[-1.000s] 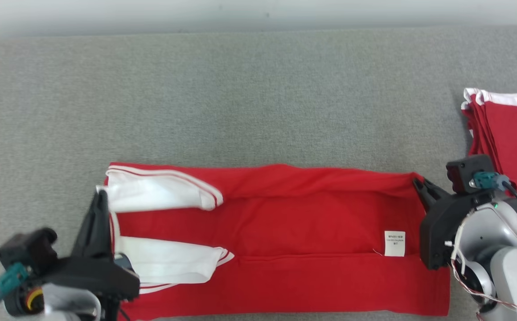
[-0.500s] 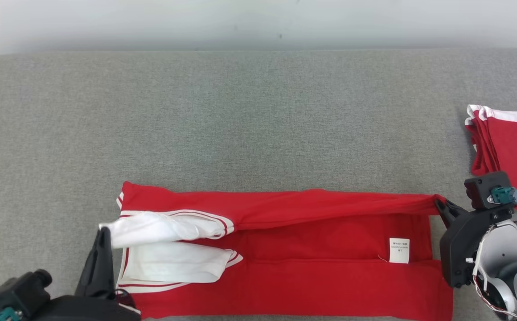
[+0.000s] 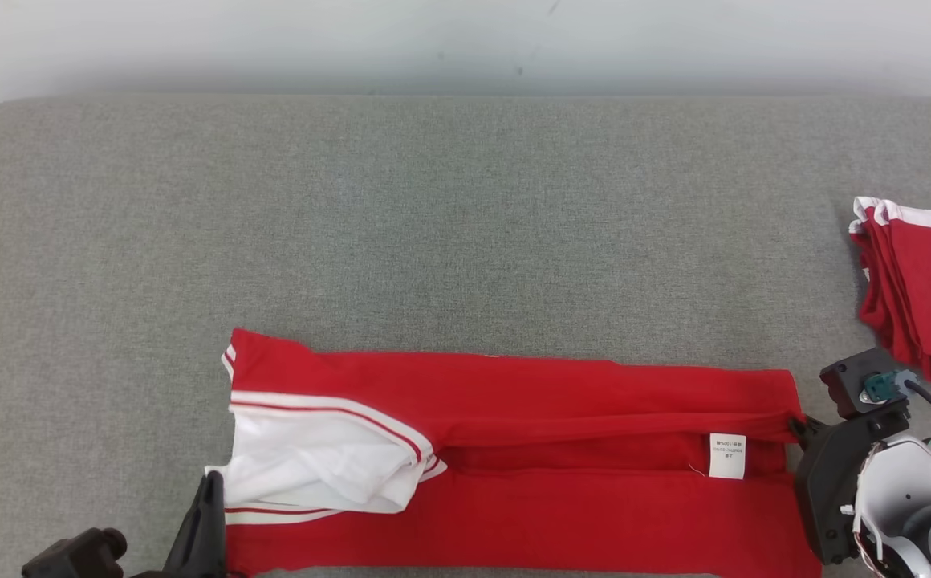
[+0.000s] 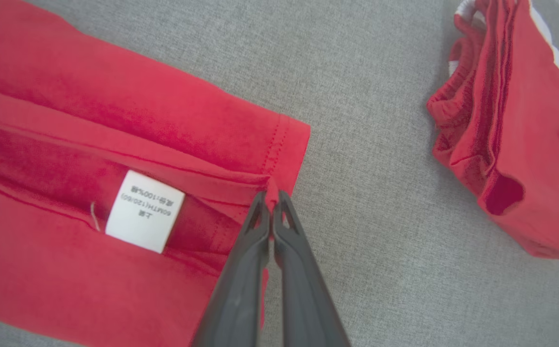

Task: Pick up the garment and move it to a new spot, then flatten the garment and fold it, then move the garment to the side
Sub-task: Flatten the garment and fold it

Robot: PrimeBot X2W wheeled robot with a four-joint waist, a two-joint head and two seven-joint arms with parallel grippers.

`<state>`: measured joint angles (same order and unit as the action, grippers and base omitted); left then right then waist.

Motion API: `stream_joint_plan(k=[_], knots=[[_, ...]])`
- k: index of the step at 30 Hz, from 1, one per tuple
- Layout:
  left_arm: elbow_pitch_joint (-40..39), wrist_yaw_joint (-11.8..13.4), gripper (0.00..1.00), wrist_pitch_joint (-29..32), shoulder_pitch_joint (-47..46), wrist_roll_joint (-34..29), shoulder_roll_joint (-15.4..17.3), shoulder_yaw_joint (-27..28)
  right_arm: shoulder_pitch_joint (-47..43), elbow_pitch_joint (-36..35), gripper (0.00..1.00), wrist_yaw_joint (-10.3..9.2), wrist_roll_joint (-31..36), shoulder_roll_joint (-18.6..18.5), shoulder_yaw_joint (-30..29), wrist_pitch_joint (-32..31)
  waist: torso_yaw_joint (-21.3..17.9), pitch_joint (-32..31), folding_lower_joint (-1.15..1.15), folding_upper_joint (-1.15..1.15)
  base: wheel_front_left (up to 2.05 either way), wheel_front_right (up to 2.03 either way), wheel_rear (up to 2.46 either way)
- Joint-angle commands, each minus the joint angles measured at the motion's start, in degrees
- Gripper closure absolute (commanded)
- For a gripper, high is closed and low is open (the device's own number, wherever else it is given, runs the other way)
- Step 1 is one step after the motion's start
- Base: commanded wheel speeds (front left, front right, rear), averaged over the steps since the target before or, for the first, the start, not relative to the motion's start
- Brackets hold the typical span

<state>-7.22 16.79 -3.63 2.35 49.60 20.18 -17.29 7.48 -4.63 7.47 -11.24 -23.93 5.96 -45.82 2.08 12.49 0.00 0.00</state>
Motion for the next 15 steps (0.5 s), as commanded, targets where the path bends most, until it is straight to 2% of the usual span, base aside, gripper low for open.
stream_joint_plan(k=[1,7,8,9,10,11,15], knots=[[0.3,0.2,1.0,0.0,0.9,0.0,0.3,-0.1,-0.5,-0.4,1.0,0.03,-0.2,-0.5,-0.2,-0.3,-0.1,0.0,0.0,0.0,0.0,0.0,0.0],[1.2,0.6,1.0,0.7,1.6,0.1,0.7,-0.6,-1.5,-0.2,1.0,0.03,-1.1,-1.3,1.3,-1.4,-0.1,0.0,0.0,0.0,0.0,0.0,0.0],[1.5,0.8,1.0,1.2,1.7,-0.2,0.9,-0.9,-1.6,-0.2,0.89,0.03,-1.3,-1.3,1.3,-1.4,0.0,-0.1,0.0,0.0,0.0,0.0,0.0],[1.7,0.9,0.69,1.3,1.7,-0.3,0.9,-1.0,-1.9,-0.1,0.0,0.03,-1.6,-1.0,1.3,-1.6,0.0,-0.2,0.0,0.0,0.0,0.0,0.0],[1.9,1.2,0.23,1.4,1.7,-0.6,1.0,-1.1,-2.1,0.0,0.0,0.03,-1.7,-0.7,1.3,-1.9,0.0,-0.2,0.0,0.0,0.0,0.0,0.0],[2.1,1.4,0.0,1.6,1.7,-0.8,1.1,-1.3,-2.2,0.1,0.0,0.03,-1.9,-0.5,1.2,-2.0,0.0,-0.3,0.0,0.0,0.0,0.0,0.0],[3.1,2.5,0.0,1.7,1.9,-2.4,2.0,-1.8,-2.8,-0.1,0.0,0.03,-2.4,0.1,0.7,-1.7,0.2,-0.8,0.0,0.0,0.0,0.0,0.0]])
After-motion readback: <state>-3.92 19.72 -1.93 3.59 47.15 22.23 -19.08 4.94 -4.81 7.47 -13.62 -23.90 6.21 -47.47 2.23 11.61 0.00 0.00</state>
